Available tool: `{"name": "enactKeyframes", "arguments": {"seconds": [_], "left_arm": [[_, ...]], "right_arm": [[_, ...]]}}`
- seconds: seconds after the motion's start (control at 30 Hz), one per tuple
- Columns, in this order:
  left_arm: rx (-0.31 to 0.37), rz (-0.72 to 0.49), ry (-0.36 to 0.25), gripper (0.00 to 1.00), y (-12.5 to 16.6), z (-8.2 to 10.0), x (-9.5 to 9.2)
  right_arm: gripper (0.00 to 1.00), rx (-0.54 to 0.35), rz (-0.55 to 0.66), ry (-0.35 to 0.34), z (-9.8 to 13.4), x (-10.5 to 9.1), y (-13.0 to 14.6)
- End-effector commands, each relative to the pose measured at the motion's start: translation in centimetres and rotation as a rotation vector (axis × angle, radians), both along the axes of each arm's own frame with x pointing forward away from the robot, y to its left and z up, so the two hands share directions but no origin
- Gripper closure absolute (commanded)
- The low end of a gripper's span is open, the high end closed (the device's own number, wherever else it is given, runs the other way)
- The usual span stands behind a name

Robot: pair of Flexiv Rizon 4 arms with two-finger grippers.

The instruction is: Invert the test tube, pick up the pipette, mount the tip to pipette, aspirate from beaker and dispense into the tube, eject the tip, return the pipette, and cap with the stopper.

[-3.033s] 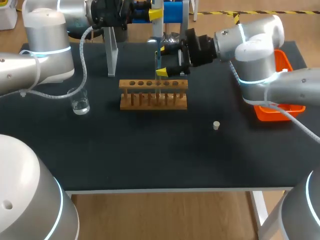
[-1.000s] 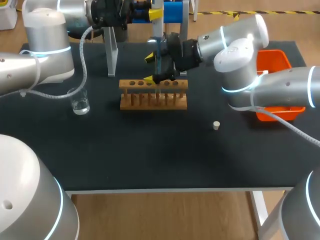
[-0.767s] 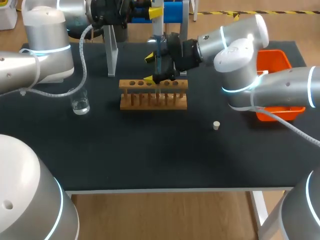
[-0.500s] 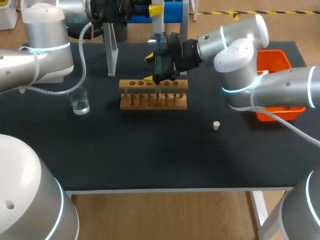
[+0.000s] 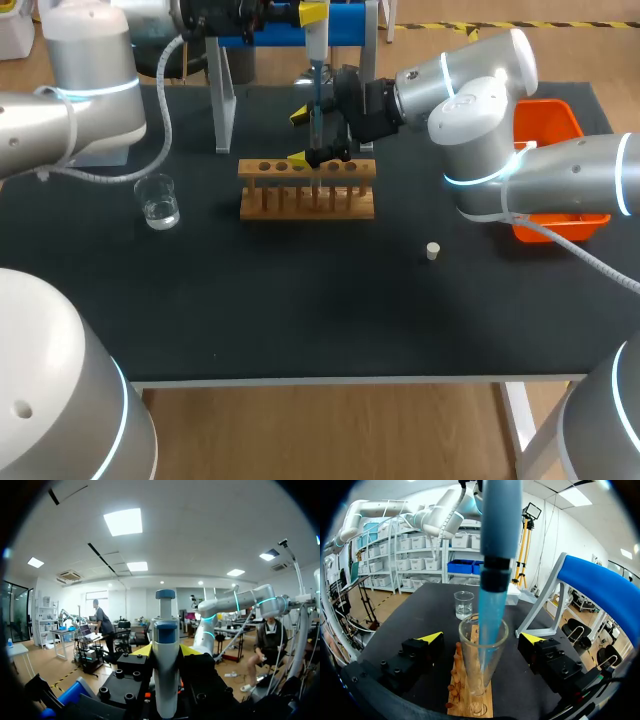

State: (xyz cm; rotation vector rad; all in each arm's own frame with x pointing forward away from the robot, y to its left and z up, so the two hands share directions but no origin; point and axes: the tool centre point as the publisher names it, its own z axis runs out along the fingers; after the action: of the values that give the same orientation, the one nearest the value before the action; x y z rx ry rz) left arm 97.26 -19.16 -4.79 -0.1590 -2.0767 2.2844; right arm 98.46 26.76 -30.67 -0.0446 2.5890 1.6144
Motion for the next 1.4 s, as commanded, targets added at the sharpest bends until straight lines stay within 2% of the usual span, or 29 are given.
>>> {"name": "enactKeyframes", "arguments": {"seconds": [0.03,0.57,1.03,1.2,1.4], "left_arm": [[0.015,0.000,0.001,1.00,-0.2,0.7,0.0],[0.053,-0.005,-0.003,1.00,-0.8,2.6,-0.3],[0.076,0.006,-0.035,1.00,-1.1,4.7,-0.8],[0.096,0.050,-0.057,1.00,0.5,5.5,-1.5],[0.140,0.168,-0.065,1.00,5.6,5.5,-3.8]], "right_arm": [[0.00,0.000,-0.001,0.000,0.0,-0.1,-0.1],[0.00,0.000,-0.001,0.000,0.0,-0.1,-0.1],[0.00,0.000,-0.001,0.000,0.0,-0.1,-0.1],[0.00,0.000,-0.001,0.000,0.0,-0.1,-0.1],[0.00,0.000,-0.001,0.000,0.0,-0.1,-0.1]]}}
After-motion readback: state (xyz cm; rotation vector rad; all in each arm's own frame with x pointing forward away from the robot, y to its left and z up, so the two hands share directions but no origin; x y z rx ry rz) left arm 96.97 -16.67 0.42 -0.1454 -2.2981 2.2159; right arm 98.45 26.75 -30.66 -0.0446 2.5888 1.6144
